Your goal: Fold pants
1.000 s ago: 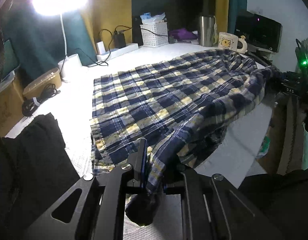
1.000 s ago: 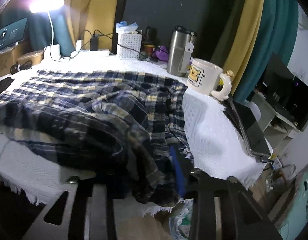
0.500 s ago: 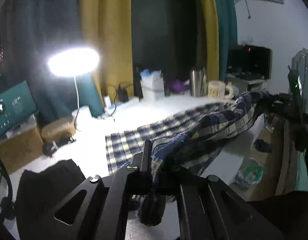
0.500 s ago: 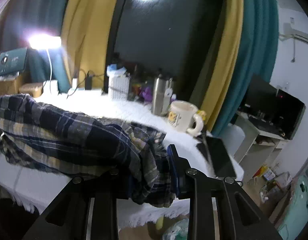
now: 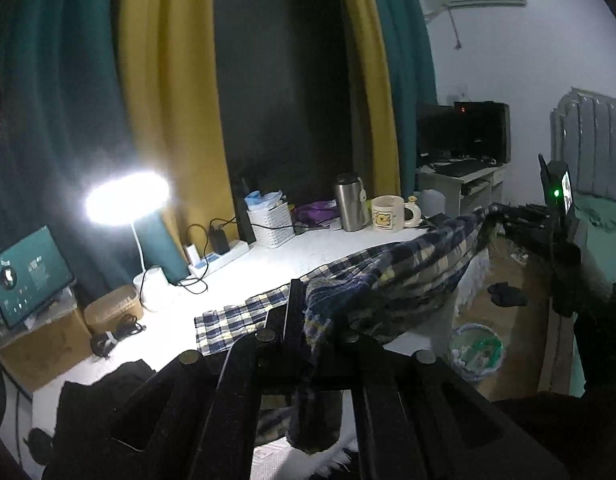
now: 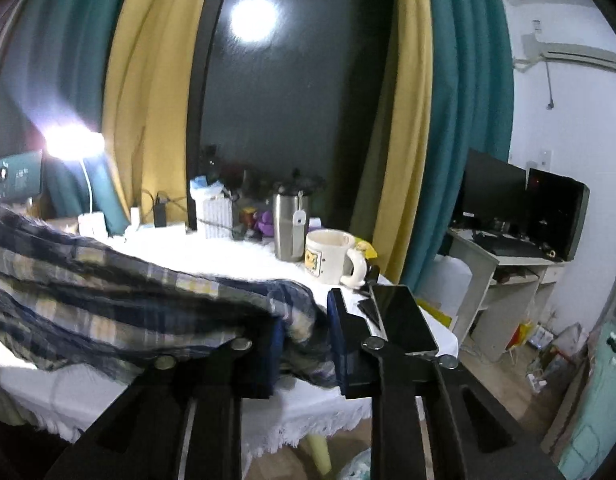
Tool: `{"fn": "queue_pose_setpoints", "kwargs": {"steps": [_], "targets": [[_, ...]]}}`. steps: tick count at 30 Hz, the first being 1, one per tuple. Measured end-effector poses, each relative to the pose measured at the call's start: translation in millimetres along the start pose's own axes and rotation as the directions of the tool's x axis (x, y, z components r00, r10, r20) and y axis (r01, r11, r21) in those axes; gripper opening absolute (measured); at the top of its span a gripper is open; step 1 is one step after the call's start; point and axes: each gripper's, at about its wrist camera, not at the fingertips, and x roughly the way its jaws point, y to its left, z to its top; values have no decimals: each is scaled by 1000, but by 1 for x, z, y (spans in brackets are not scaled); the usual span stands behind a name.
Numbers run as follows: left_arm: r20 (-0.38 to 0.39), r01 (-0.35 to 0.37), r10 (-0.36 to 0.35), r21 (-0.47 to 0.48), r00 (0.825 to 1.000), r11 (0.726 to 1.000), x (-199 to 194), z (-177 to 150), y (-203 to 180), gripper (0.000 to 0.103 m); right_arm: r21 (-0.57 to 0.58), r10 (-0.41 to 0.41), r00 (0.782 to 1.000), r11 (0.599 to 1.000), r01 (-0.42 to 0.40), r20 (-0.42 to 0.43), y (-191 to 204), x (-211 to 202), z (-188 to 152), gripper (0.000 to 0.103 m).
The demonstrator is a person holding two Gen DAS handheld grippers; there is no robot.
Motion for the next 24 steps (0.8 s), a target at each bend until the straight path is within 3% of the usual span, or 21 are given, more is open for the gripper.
{"fn": "queue_pose_setpoints", "kwargs": {"steps": [3,14,24], "targets": [[8,-4,4,17,1000,1000,-3,4,-4,2,7,14,1000,1000,-14,16,-1,-8,-3,4],[3,1,-1,24,1000,1000,-4,3,2,2,40,23,997,999,-26,71,-5,-35,7,4],[-48,-8,5,-55,999,998,35,-7,33,2,30,30,999,999,-31,32,11,1,26,4]]}}
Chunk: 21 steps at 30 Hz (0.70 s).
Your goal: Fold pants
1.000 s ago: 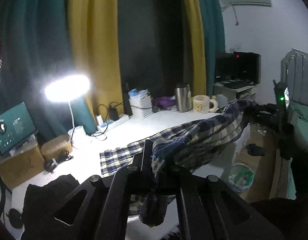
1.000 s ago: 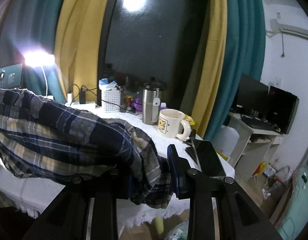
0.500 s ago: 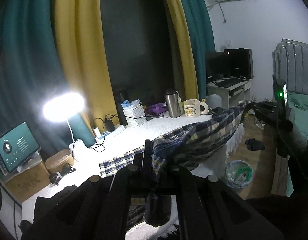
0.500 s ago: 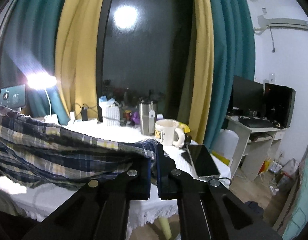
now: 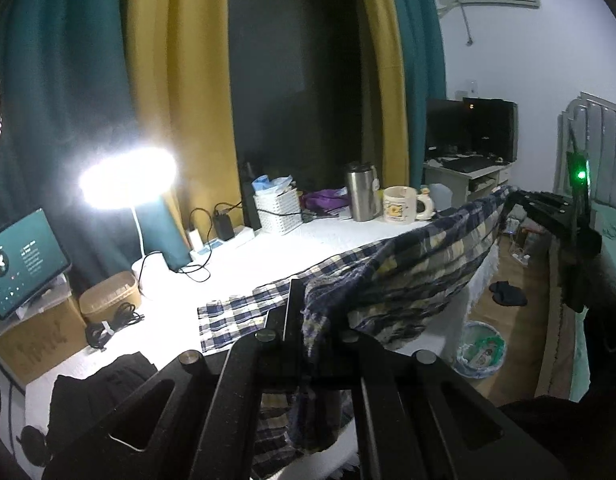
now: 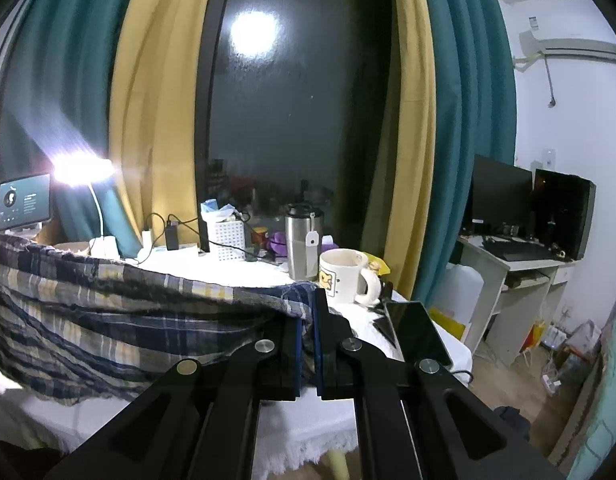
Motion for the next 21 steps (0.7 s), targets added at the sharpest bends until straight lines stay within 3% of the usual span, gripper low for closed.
{"fn": "queue_pose_setpoints", "kwargs": {"steps": [21], "targets": [[-90,-12,5,-73,996,997,96,23,69,2,-21,14,993,1000,-17,-120,25,119,39,4]]}}
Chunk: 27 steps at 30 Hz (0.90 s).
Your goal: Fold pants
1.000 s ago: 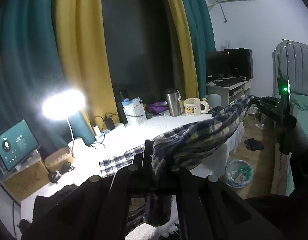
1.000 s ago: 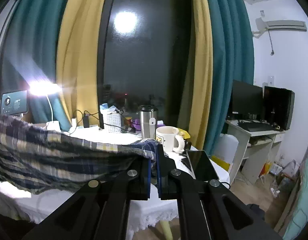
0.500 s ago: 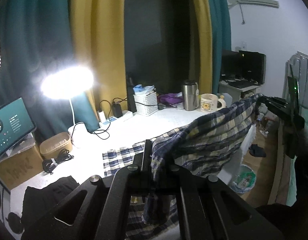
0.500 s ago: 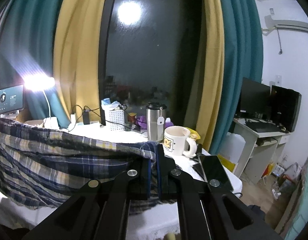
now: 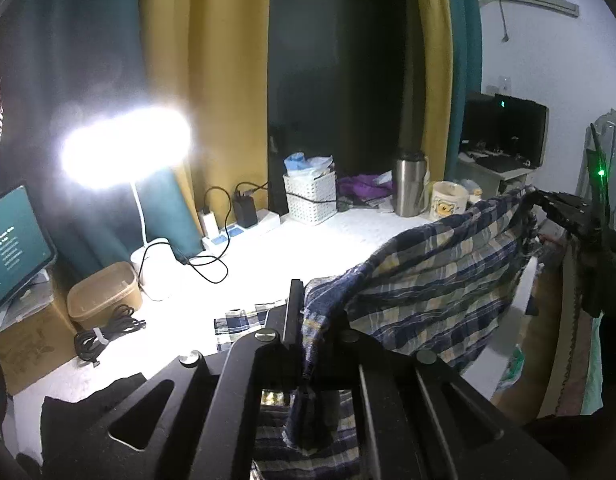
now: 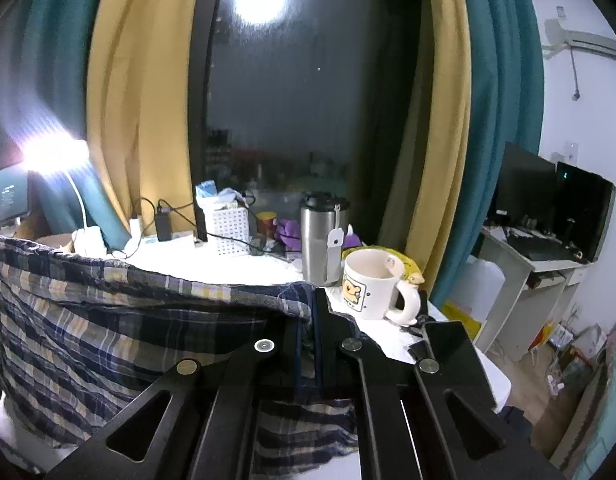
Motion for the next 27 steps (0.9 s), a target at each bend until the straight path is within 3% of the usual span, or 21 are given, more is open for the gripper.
{"fn": "queue_pose_setpoints", "kwargs": {"steps": [16,27], "targets": [[-157,4,-12,-54,987,999,93,1,42,3,-18,9,990,1000,-11,-138,14,100,7,4],[-311,-9,-28,-117,950,993,163,-23,72,8,-22,15,964,1000,-22,-266,27,167,-7,4]]}}
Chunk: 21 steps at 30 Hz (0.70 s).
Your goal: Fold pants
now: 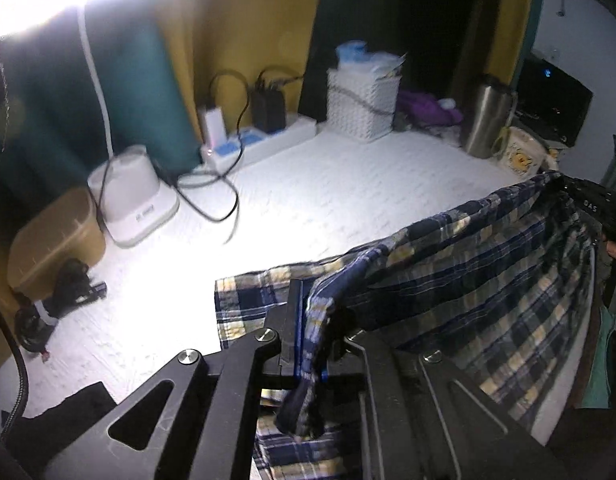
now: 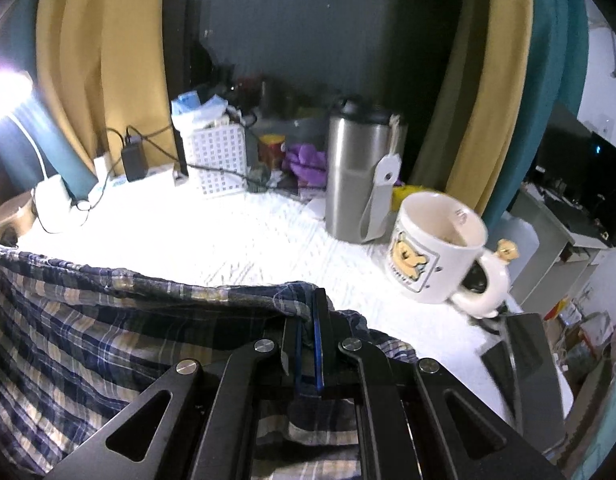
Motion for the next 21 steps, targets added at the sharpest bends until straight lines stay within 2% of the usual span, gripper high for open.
{"fn": "queue_pose_setpoints", "kwargs": {"steps": [11,16,21], "targets": [[-90,-63,55,-92,994,994,45,-6,42,19,-10,-15,995,1000,14,-102,11,45,1,4],[-111,-122,107,-140,988,983,55,-6,64,19,-2,-38,989,999,38,-140,9,58,0,4],[-108,-113,97,-154,989,982,52,-5,73,19,-33,-54,986,998,49,-157,13,61,1,5]]}}
